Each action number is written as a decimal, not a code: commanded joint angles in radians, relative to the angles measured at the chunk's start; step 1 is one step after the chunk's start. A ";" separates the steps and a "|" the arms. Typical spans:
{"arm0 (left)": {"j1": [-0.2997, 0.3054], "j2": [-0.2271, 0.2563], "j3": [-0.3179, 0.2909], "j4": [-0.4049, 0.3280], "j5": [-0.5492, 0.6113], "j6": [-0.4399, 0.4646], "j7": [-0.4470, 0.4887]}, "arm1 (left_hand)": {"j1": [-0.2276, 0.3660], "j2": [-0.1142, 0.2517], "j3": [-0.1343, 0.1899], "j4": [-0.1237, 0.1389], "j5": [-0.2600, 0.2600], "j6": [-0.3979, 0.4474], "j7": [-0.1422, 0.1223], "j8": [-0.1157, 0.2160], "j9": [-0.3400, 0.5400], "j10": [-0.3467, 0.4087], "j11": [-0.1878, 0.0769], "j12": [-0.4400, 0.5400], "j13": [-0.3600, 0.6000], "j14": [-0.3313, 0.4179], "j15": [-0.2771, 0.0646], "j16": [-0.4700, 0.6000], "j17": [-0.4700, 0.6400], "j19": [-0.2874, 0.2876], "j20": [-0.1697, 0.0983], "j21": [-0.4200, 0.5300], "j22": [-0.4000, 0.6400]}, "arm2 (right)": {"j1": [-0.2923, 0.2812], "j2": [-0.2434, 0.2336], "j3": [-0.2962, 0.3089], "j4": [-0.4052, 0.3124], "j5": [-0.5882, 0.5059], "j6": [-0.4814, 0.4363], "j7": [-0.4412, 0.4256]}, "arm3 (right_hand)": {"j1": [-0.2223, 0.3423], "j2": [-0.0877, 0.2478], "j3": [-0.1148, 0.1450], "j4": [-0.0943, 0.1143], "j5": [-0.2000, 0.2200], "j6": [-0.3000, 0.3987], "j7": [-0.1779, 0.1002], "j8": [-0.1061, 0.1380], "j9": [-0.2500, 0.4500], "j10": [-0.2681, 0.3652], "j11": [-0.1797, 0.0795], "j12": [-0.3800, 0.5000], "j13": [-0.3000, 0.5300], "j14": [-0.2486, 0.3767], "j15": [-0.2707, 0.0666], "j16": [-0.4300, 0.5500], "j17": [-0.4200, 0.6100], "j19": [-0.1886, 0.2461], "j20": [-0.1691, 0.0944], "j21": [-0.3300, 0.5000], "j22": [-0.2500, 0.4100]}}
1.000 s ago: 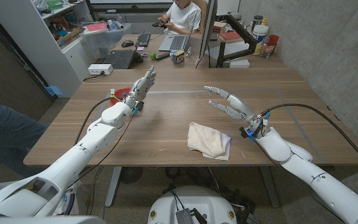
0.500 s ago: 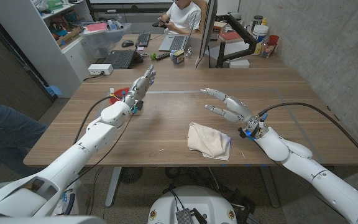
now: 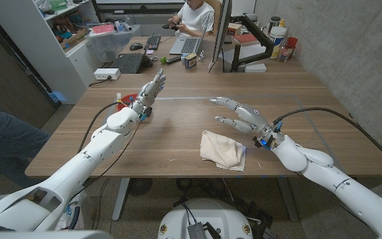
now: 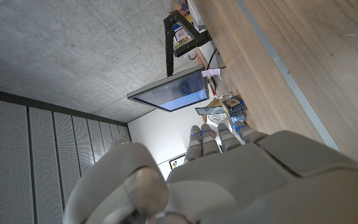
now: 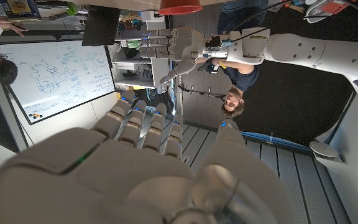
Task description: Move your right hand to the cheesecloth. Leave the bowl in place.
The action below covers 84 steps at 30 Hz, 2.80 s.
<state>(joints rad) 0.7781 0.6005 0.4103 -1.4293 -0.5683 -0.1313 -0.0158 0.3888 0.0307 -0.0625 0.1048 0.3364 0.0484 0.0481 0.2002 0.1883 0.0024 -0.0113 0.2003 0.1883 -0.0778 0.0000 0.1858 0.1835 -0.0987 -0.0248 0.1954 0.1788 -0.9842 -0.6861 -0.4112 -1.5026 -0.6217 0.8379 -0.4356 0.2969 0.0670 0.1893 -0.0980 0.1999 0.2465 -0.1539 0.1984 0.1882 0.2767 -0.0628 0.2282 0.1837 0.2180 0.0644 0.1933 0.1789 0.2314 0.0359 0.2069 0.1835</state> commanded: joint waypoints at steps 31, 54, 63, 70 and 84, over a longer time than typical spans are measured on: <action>0.006 -0.005 0.007 -0.001 0.006 -0.008 0.004 | 0.009 0.017 -0.011 0.000 -0.002 0.014 -0.005 0.004 0.002 0.003 -0.008 0.006 0.003 -0.004 -0.003 0.005 0.005 -0.007 0.007 0.004 0.002 | 0.027 -0.172 -0.146 -0.147 -0.191 -0.229 -0.059 | 0.004 -0.021 -0.004 -0.012 0.009 -0.008 -0.017 -0.005 0.002 0.004 -0.011 -0.005 0.005 0.010 -0.008 -0.002 0.003 -0.001 -0.003 0.003 0.003; 0.025 -0.001 0.005 -0.013 0.005 -0.008 0.011 | 0.012 0.020 -0.015 -0.001 -0.003 0.016 -0.005 0.004 0.002 0.002 -0.012 0.005 0.003 -0.003 -0.003 0.006 0.005 -0.007 0.007 0.004 0.002 | 0.038 -0.220 -0.204 -0.200 -0.251 -0.304 -0.002 | 0.006 -0.021 -0.005 -0.014 0.012 -0.003 -0.017 -0.002 0.002 -0.014 -0.013 -0.012 0.006 0.004 -0.004 -0.006 0.004 -0.021 -0.007 -0.005 0.004; 0.019 -0.003 0.008 -0.015 0.011 -0.007 0.014 | 0.012 0.020 -0.017 -0.001 -0.003 0.017 -0.005 0.005 0.002 0.003 -0.011 0.005 0.003 -0.003 -0.002 0.005 0.005 -0.007 0.008 0.004 0.002 | 0.057 -0.227 -0.224 -0.197 -0.269 -0.321 0.012 | 0.008 -0.019 -0.004 -0.015 0.013 0.001 -0.016 0.000 0.002 -0.015 -0.012 -0.012 0.006 0.005 -0.004 -0.006 0.004 -0.038 -0.010 -0.011 0.005; 0.016 -0.006 0.011 -0.007 0.011 -0.009 0.010 | 0.013 0.021 -0.019 -0.001 -0.004 0.019 -0.005 0.005 0.002 0.004 -0.011 0.006 0.004 -0.003 -0.002 0.005 0.005 -0.007 0.008 0.005 0.002 | 0.067 -0.232 -0.238 -0.201 -0.277 -0.334 0.036 | 0.009 -0.018 -0.003 -0.015 0.013 0.007 -0.015 0.002 0.002 -0.013 -0.011 -0.011 0.006 0.003 -0.003 -0.007 0.004 -0.043 -0.009 -0.012 0.005; 0.010 -0.017 0.015 0.021 0.007 -0.017 -0.001 | 0.013 0.022 -0.021 -0.001 -0.004 0.019 -0.007 0.004 0.002 0.003 -0.010 0.005 0.004 -0.004 -0.001 0.005 0.005 -0.007 0.008 0.005 0.002 | 0.077 -0.243 -0.253 -0.215 -0.276 -0.352 0.074 | 0.020 -0.006 0.004 -0.018 0.015 0.023 -0.015 0.006 0.002 -0.009 -0.013 -0.009 0.006 0.007 -0.007 -0.005 0.003 -0.051 -0.008 -0.013 0.005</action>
<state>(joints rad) 0.7933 0.5914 0.4220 -1.4275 -0.5588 -0.1428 -0.0073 0.4019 0.0438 -0.0790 0.1023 0.3328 0.0573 0.0462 0.2002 0.1882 0.0062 -0.0145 0.2003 0.1883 -0.0777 0.0000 0.1858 0.1835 -0.1023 -0.0212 0.1954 0.1788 -0.9184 -0.9186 -0.6492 -1.7064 -0.8978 0.4989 -0.3960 0.3089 0.0553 0.1880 -0.1131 0.2113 0.2612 -0.1680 0.2013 0.1881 0.2657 -0.0764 0.2206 0.1885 0.2235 0.0587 0.1885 0.1789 0.1826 0.0304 0.1952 0.1835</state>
